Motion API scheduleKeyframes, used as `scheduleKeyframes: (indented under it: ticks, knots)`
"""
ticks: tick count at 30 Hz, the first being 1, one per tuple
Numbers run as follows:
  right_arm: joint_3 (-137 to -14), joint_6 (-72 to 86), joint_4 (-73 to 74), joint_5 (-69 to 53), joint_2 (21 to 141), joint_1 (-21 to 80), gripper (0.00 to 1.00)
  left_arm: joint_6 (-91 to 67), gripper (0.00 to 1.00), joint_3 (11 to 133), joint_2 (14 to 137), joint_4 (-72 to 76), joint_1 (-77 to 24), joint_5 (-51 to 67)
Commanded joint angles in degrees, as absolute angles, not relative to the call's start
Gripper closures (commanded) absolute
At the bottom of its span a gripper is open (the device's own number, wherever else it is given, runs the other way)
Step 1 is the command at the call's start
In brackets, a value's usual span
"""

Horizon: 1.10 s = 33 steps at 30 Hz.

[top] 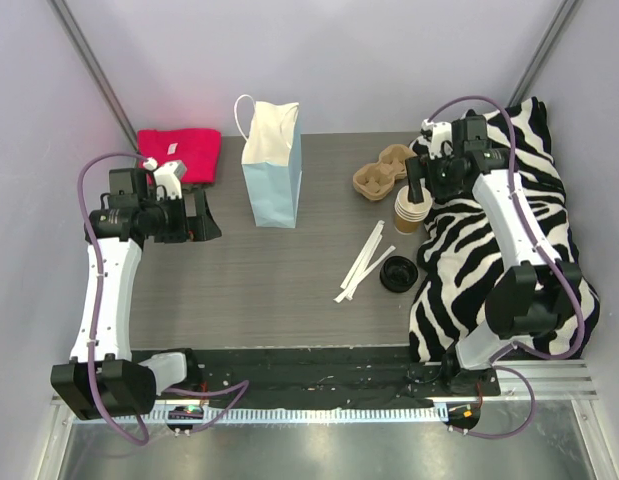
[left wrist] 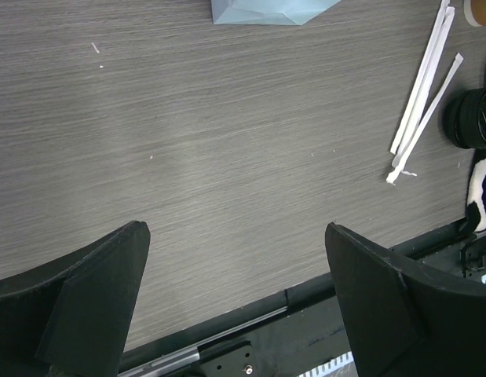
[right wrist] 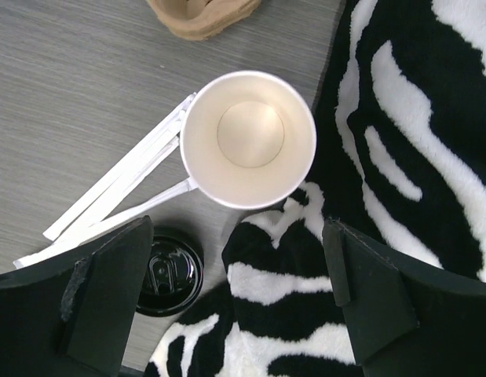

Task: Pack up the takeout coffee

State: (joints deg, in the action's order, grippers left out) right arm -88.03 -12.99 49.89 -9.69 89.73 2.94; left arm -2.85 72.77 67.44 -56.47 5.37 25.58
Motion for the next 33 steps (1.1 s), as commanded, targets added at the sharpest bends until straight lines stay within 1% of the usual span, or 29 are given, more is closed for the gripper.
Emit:
scheduleKeyframes:
  ticks: [1,2,6,13,14,17,21,23,25,29,31,33]
  knots:
    - [-93.51,-13.01,51.32,-10.02,93.68,2.20,0.03,-2.46,0.00,74.62,67.24,-55.99,5.45,27.33]
    - [-94.82,-12.92,51.59,-10.19,94.47,1.94,0.05,-2.46,0.00,74.62,66.89,-55.99,5.54,27.51]
    - [-97.29,-12.22,52.73,-10.28,97.99,1.67,0.15,-3.16,0.00,74.00,66.53,-54.85,5.45,29.26]
    - [-101.07,-11.08,52.91,-9.76,103.09,0.88,0.28,-3.25,0.00,74.44,66.80,-54.93,5.54,29.88]
    - [-102.21,-11.07,52.91,-9.84,104.31,0.79,0.33,-3.16,0.00,74.18,66.62,-54.93,5.54,30.06]
    - [-104.06,-11.16,53.35,-10.02,106.51,0.70,0.40,-3.16,0.00,73.74,66.53,-54.93,5.45,30.58]
    - [-105.29,-11.16,53.79,-10.19,108.19,-0.88,0.43,-3.25,0.00,73.48,66.62,-54.67,5.45,31.29]
    - [-105.38,-11.25,53.88,-10.46,108.72,-1.05,0.47,-3.25,0.00,73.56,66.71,-54.58,5.54,31.55]
    - [-105.38,-11.25,53.88,-10.55,109.33,-1.32,0.48,-3.25,0.00,73.74,66.80,-54.58,5.54,31.90]
    - [-105.38,-11.34,53.79,-11.16,110.04,-1.93,0.53,-3.16,0.00,74.09,67.23,-54.75,5.45,32.25]
    - [-105.12,-11.42,53.88,-11.78,110.30,-2.11,0.54,-3.16,0.00,74.35,67.41,-54.93,5.45,32.78]
    - [-105.12,-11.51,53.96,-11.95,110.39,-2.20,0.58,-3.25,0.00,74.53,67.76,-54.84,5.54,33.13]
